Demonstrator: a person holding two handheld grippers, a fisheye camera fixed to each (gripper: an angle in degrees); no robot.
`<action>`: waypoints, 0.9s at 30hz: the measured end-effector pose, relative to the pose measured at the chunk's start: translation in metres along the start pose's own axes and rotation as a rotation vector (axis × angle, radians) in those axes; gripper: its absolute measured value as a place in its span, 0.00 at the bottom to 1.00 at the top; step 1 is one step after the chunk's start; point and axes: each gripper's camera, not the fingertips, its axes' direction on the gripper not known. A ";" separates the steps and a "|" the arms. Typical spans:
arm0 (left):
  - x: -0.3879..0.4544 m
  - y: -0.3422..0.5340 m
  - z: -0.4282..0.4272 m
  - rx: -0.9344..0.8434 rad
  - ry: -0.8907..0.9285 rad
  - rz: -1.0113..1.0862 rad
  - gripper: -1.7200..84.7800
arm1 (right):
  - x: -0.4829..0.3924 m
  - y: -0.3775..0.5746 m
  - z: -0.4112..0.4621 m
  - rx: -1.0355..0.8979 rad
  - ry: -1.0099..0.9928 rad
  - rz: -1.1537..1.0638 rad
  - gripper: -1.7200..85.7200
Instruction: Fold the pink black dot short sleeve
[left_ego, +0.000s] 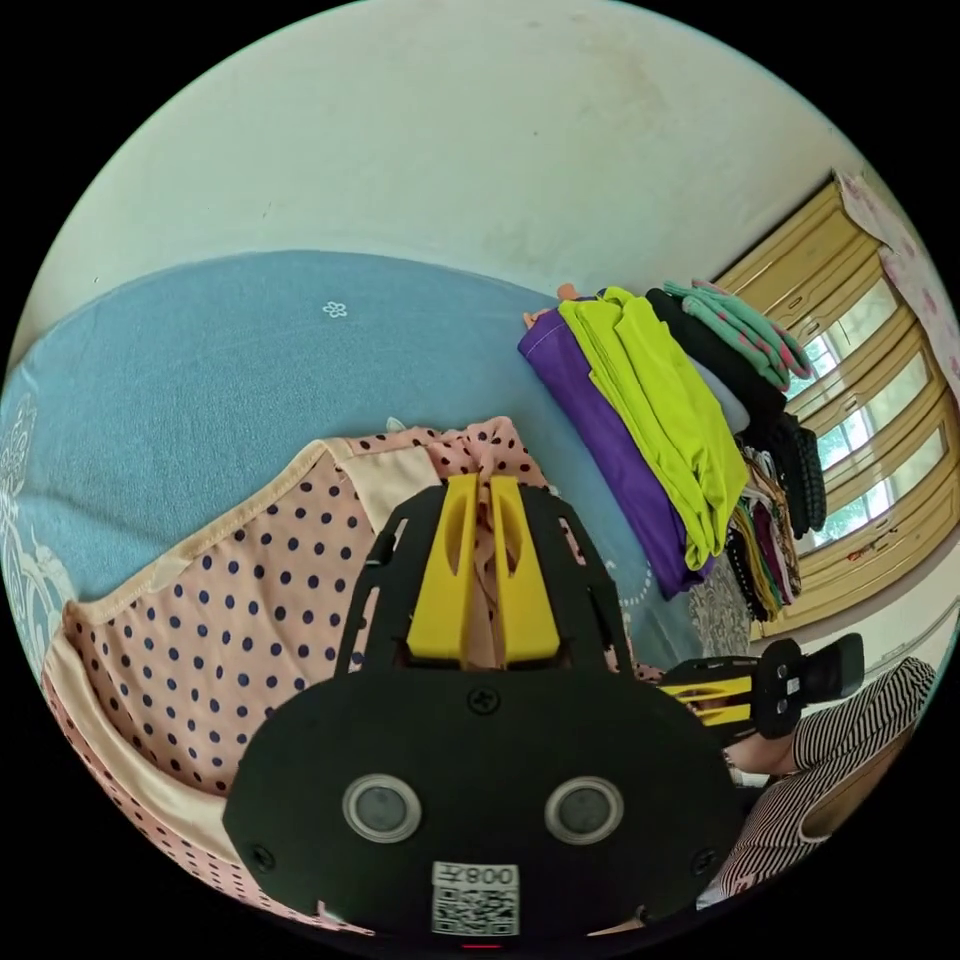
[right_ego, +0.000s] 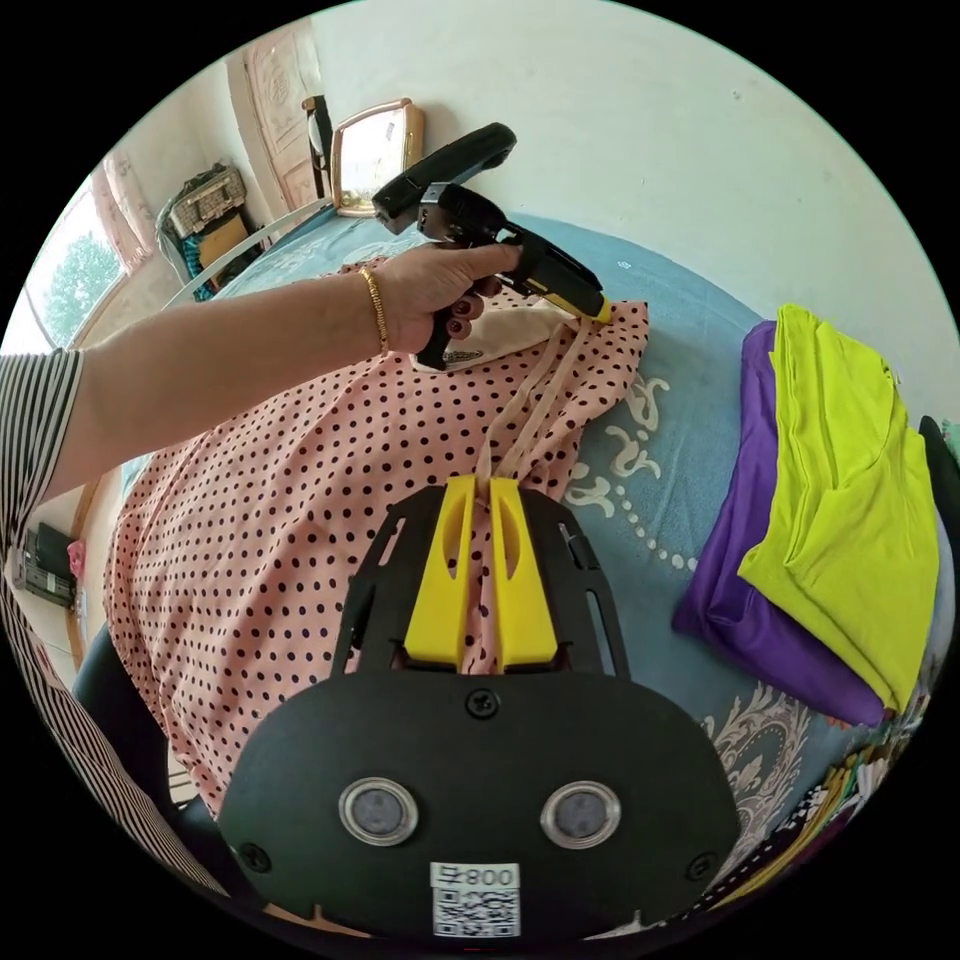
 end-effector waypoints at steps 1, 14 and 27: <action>0.000 0.006 -0.006 0.019 0.014 0.011 0.05 | -0.004 -0.005 -0.002 -0.003 0.018 -0.008 0.06; 0.028 0.116 -0.052 0.038 0.144 0.150 0.04 | -0.055 -0.046 -0.053 0.079 0.212 -0.034 0.08; 0.012 0.218 -0.103 0.022 0.040 0.102 0.04 | -0.044 -0.122 -0.044 0.034 0.188 0.013 0.02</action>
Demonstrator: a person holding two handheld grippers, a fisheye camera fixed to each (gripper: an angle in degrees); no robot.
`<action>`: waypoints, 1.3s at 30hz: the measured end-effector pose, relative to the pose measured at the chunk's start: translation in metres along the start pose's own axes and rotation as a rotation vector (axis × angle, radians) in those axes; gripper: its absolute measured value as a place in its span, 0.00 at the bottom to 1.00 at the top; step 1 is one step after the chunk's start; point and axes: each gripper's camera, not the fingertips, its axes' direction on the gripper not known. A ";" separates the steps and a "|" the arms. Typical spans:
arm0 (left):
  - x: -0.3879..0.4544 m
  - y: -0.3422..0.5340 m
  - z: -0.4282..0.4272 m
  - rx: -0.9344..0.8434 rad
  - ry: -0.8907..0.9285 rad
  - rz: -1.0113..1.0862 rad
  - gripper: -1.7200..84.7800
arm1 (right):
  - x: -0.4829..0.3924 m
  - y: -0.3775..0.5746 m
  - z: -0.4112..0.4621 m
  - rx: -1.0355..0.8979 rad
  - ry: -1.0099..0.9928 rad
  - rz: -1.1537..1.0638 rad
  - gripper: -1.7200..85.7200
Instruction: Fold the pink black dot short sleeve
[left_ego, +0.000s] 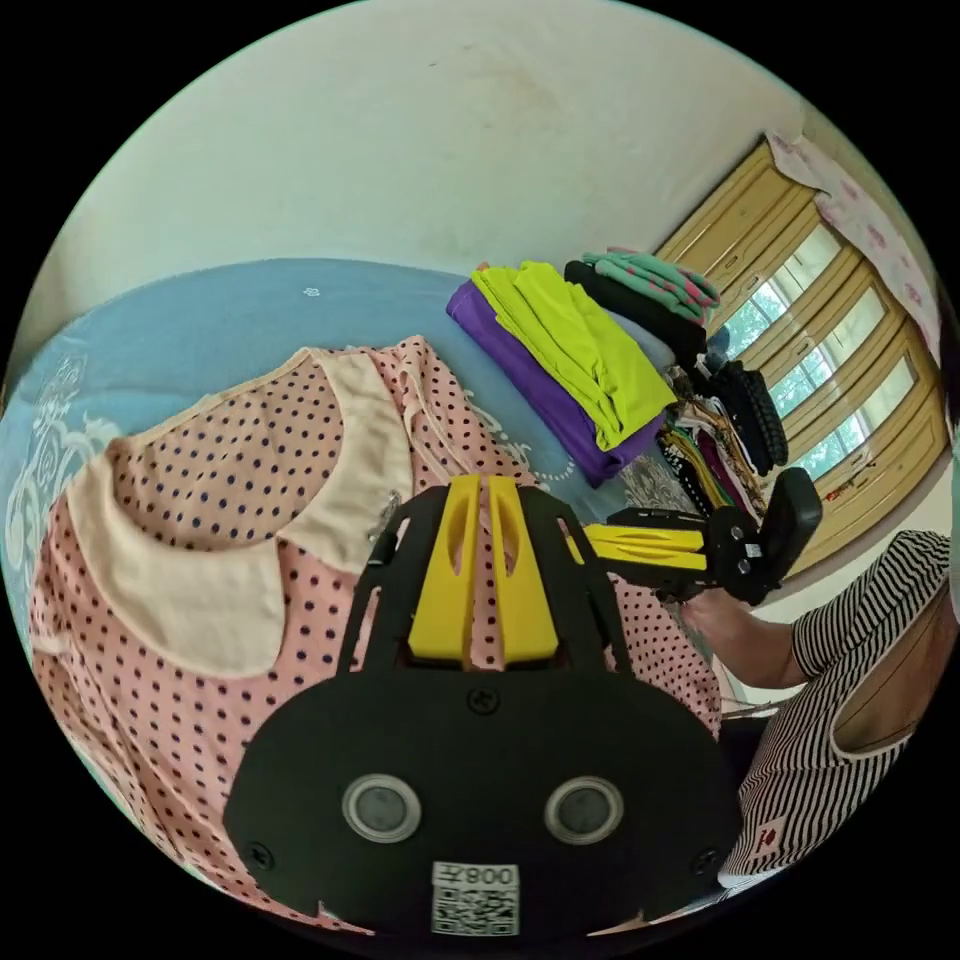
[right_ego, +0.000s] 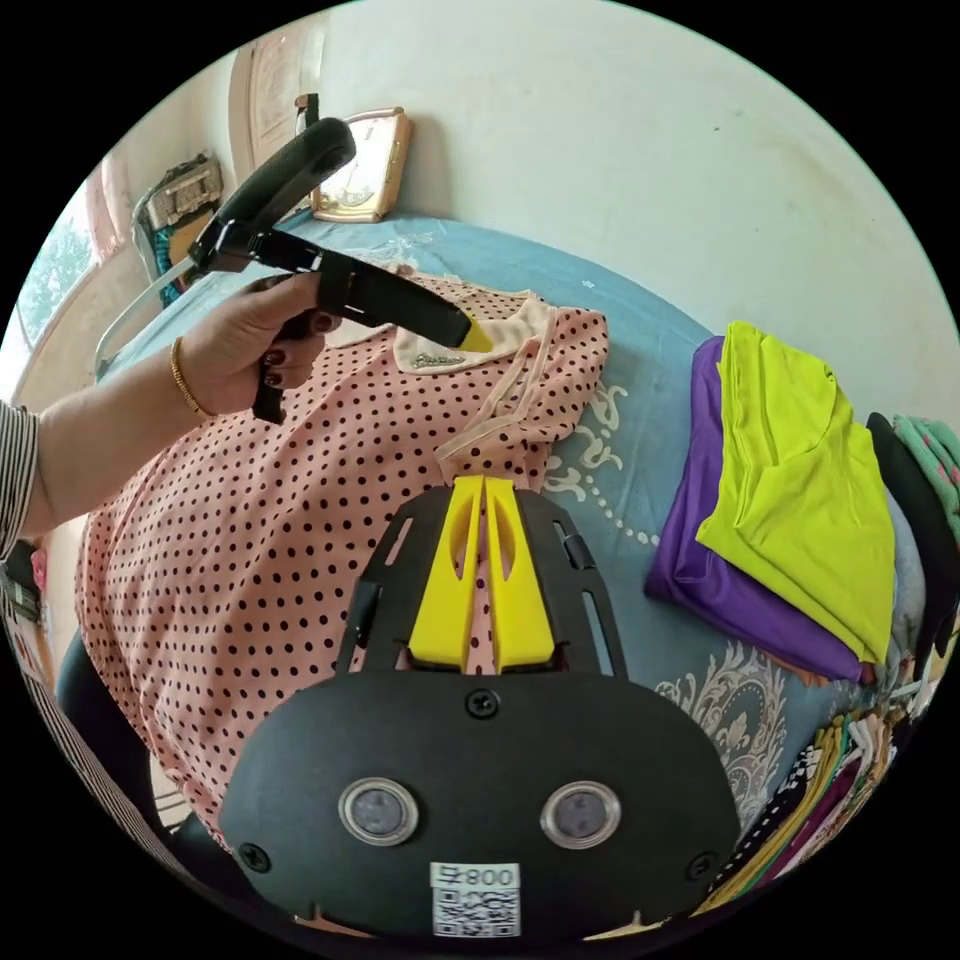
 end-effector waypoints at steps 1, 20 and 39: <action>-0.004 0.024 -0.019 0.029 -0.015 -0.044 0.05 | 0.002 -0.003 -0.006 0.021 -0.044 -0.003 0.02; -0.107 0.339 -0.210 0.250 -0.406 -0.683 0.08 | -0.105 -0.323 0.032 0.080 -0.546 -0.282 0.09; -0.097 0.416 -0.240 0.296 -0.359 -0.694 0.04 | -0.292 -0.552 0.176 -0.184 -0.254 -0.658 0.04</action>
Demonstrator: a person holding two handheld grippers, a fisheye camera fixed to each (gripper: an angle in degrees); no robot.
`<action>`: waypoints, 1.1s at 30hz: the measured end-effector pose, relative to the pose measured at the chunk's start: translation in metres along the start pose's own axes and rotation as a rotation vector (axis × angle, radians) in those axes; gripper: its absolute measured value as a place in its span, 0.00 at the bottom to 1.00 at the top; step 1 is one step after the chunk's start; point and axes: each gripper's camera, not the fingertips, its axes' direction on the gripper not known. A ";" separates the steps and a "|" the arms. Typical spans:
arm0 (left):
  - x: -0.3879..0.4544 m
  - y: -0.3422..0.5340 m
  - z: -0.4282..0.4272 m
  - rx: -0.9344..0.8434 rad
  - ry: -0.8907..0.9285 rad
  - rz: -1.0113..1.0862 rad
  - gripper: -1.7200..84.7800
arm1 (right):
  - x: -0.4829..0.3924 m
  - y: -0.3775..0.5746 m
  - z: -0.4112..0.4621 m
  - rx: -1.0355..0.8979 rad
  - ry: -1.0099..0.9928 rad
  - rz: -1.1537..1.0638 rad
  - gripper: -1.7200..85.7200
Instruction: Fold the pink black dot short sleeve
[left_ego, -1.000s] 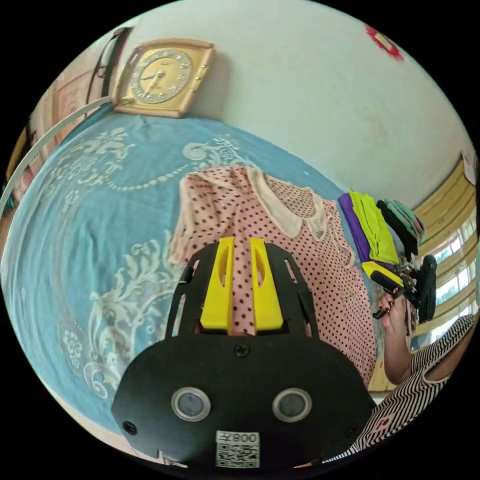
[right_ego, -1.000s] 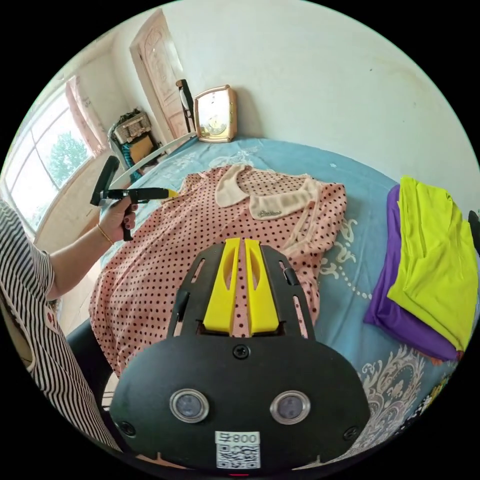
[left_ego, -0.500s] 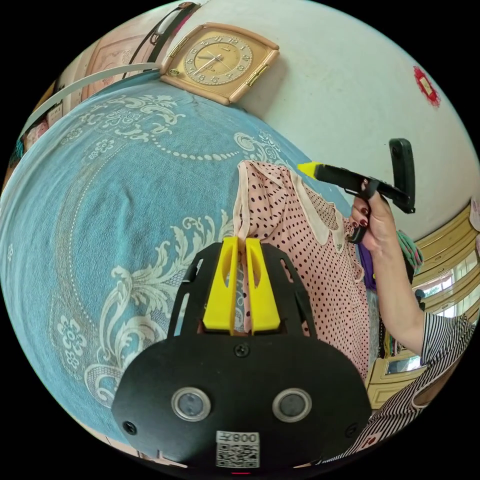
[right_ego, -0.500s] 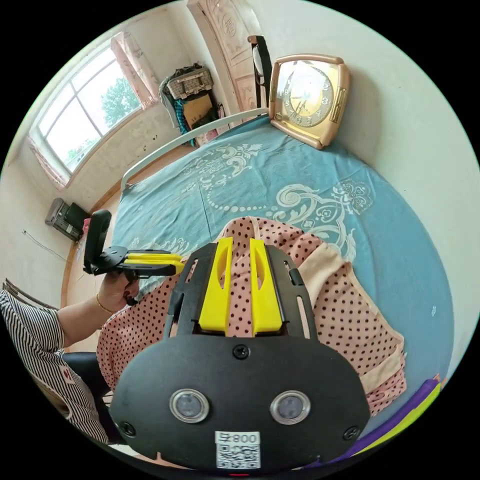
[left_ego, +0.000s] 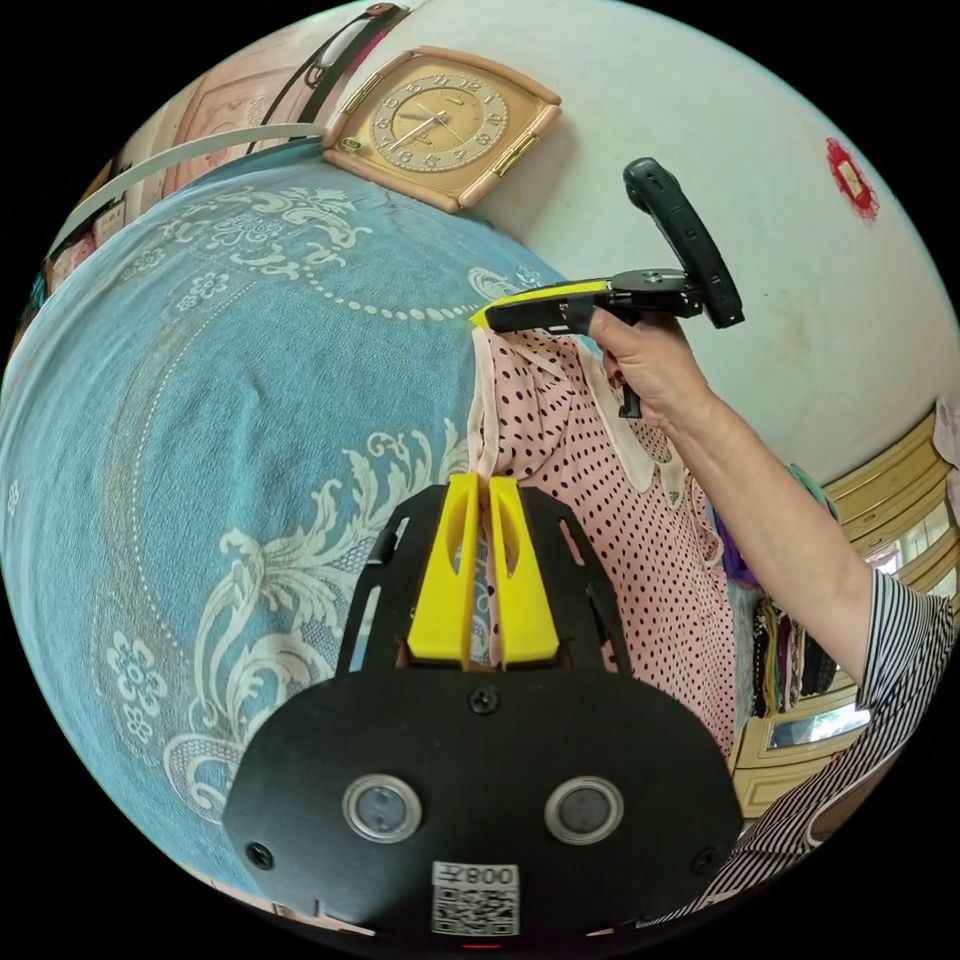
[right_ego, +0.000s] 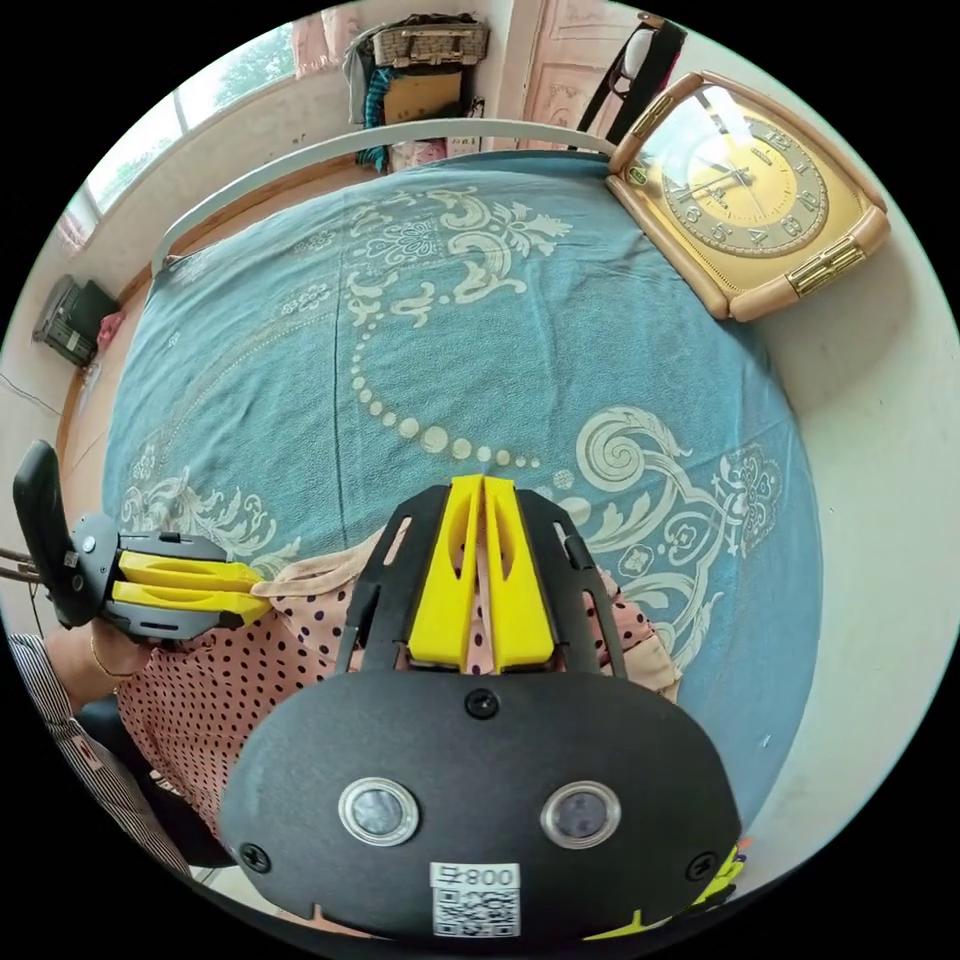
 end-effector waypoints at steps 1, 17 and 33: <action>0.000 0.002 -0.003 0.001 0.002 0.000 0.04 | 0.001 -0.003 -0.001 0.002 0.014 -0.005 0.03; 0.146 0.056 -0.019 -0.022 -0.280 0.671 0.05 | 0.147 0.134 -0.041 0.301 -0.392 0.284 0.02; 0.167 0.058 -0.025 -0.108 -0.195 0.642 0.05 | 0.098 0.133 0.007 0.182 -0.269 0.273 0.02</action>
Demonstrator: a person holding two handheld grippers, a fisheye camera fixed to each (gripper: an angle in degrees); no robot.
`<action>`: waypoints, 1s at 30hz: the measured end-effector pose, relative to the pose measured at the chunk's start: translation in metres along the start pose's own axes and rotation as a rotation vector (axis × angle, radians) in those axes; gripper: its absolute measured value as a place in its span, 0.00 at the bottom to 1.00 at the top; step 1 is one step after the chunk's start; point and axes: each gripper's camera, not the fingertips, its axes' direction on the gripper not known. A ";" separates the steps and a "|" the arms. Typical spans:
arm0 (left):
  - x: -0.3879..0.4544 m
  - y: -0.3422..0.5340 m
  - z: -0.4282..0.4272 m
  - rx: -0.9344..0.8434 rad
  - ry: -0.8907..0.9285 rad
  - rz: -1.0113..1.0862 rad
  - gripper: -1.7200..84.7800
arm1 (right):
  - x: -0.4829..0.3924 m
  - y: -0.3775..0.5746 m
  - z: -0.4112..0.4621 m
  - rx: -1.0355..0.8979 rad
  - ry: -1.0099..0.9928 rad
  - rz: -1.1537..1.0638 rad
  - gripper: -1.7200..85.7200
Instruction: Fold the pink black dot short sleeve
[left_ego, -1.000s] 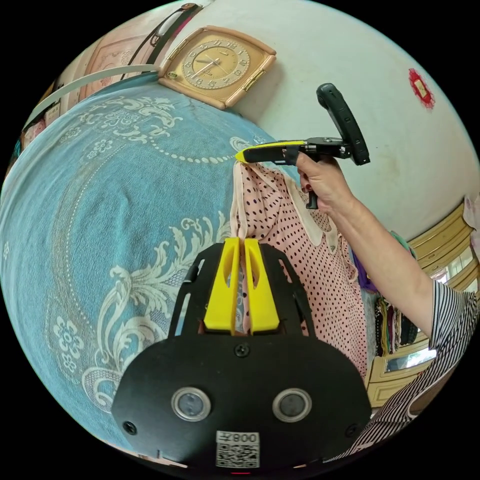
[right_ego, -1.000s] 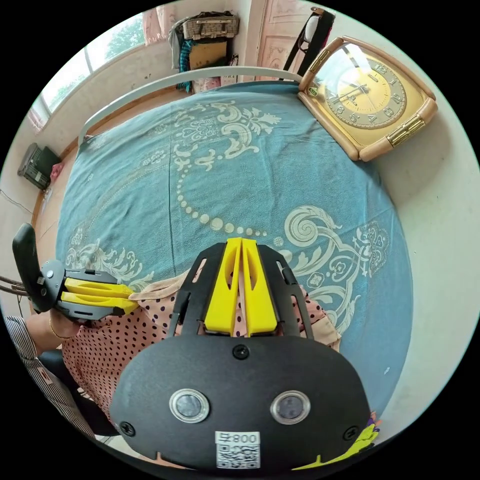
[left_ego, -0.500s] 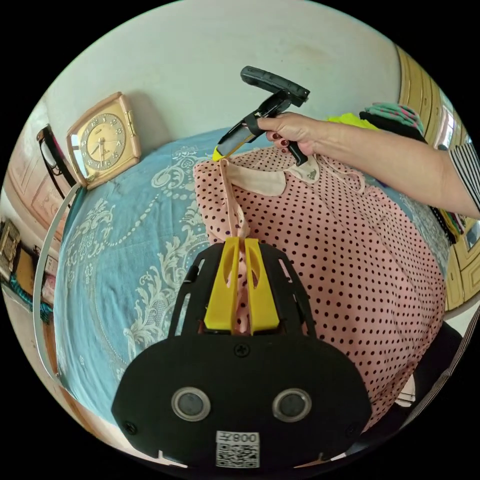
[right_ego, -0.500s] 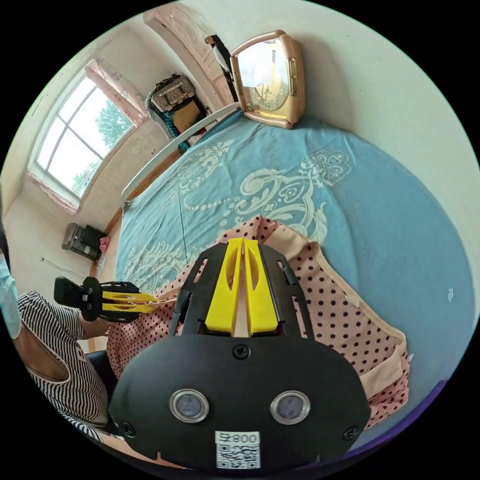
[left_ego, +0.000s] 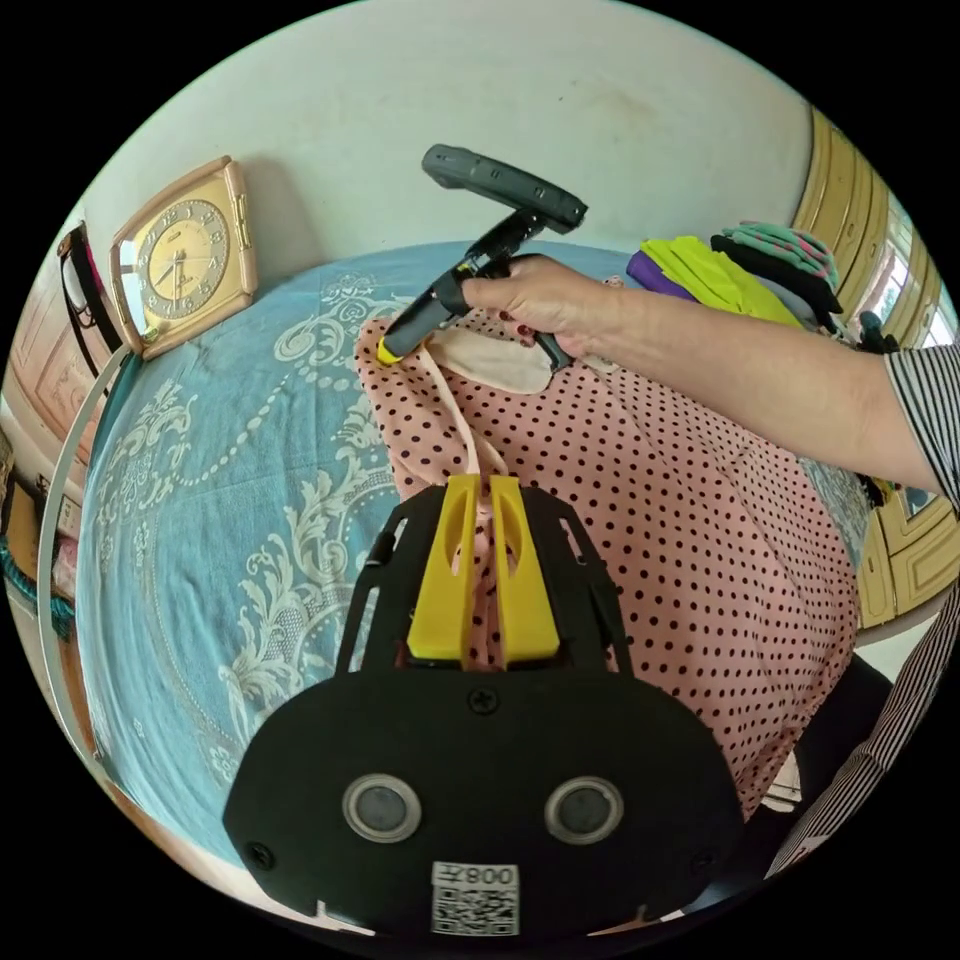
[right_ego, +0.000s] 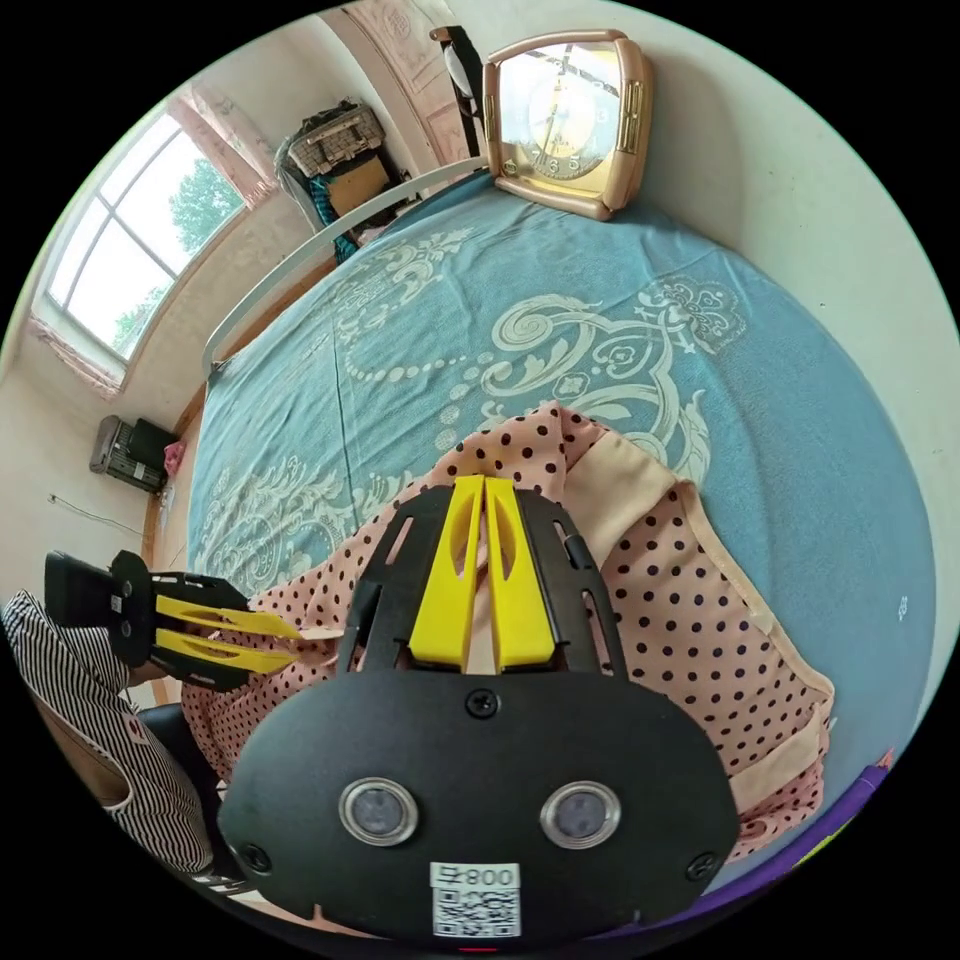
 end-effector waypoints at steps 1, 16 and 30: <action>-0.001 -0.001 0.007 -0.042 -0.008 -0.009 0.04 | 0.001 -0.005 0.009 -0.014 -0.018 0.009 0.02; 0.002 0.011 -0.005 -0.056 0.038 -0.074 0.03 | -0.018 0.034 0.006 0.061 -0.044 0.068 0.02; 0.012 0.047 -0.032 0.019 0.053 -0.100 0.03 | -0.087 0.155 -0.039 0.184 -0.116 0.067 0.02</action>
